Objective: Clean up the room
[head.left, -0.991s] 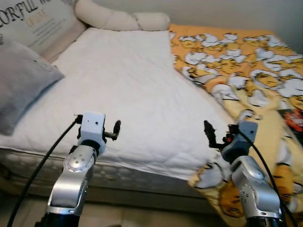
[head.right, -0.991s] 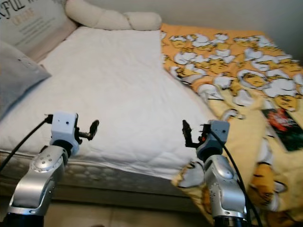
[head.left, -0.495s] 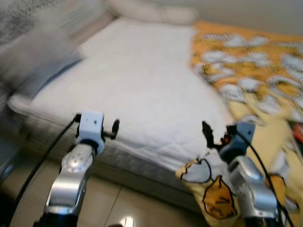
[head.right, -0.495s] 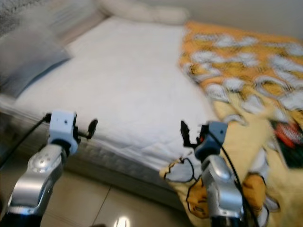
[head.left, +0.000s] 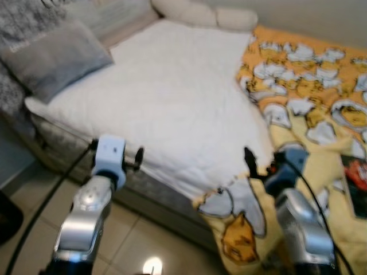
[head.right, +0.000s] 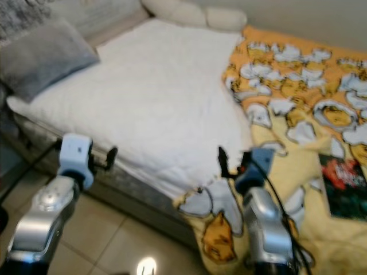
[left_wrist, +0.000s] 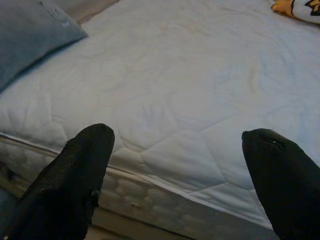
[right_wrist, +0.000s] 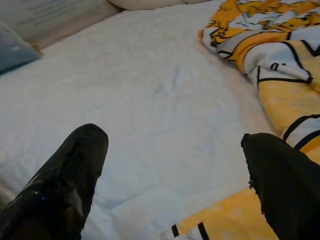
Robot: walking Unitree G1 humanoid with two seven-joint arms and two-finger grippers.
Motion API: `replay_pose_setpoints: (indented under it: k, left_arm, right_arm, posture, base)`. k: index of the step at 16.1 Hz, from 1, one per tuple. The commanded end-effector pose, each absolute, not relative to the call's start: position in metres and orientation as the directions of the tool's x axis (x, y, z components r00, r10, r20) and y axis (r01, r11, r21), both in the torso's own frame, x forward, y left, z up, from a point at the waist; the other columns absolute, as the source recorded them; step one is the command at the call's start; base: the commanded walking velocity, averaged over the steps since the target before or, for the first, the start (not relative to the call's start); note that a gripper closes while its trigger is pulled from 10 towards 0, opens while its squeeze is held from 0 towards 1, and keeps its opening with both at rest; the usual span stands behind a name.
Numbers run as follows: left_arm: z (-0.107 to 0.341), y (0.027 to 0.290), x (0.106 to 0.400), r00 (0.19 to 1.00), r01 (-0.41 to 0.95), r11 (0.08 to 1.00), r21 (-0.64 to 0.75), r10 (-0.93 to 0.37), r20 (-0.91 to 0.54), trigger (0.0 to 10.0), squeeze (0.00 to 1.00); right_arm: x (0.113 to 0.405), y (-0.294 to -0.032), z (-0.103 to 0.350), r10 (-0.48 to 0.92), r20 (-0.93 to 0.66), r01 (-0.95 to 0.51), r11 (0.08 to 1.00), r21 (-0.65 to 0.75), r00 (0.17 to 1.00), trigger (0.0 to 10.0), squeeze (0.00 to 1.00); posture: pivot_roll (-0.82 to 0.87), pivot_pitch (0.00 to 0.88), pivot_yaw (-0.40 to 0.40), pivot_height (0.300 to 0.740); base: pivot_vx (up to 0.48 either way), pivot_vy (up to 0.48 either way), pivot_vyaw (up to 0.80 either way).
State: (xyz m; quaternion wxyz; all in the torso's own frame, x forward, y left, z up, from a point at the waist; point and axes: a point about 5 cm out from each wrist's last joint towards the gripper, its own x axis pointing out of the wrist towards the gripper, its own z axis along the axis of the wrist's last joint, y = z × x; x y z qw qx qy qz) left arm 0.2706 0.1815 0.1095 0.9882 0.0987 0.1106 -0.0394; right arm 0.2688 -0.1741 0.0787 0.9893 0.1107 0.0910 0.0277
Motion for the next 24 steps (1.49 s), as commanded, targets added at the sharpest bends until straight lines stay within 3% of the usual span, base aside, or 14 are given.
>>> replay_pose_setpoints:
  k: [1, 24]
  left_arm:
    - [0.1133, 0.1783, 0.2718, 0.975, 0.110, 0.976, 0.189, -0.070, -0.210, 10.0, 1.00]
    - [0.1109, 0.1741, 0.2711, 0.970, 0.140, 0.971, 0.193, -0.096, -0.222, 10.0, 1.00]
  right_arm:
    - [0.2680, -0.1804, 0.0783, 0.052, -0.181, -0.013, 0.978, 0.207, 0.982, 10.0, 1.00]
    - [0.2666, -0.1754, 0.0741, 0.097, -0.191, -0.053, 0.974, 0.221, 0.977, 10.0, 1.00]
  posture:
    - [-0.02, 0.000, -0.001, 0.740]
    - [-0.02, 0.000, 0.001, 0.740]
  base:
    - [0.000, -0.352, 0.00]
    - [0.000, -0.355, 0.07]
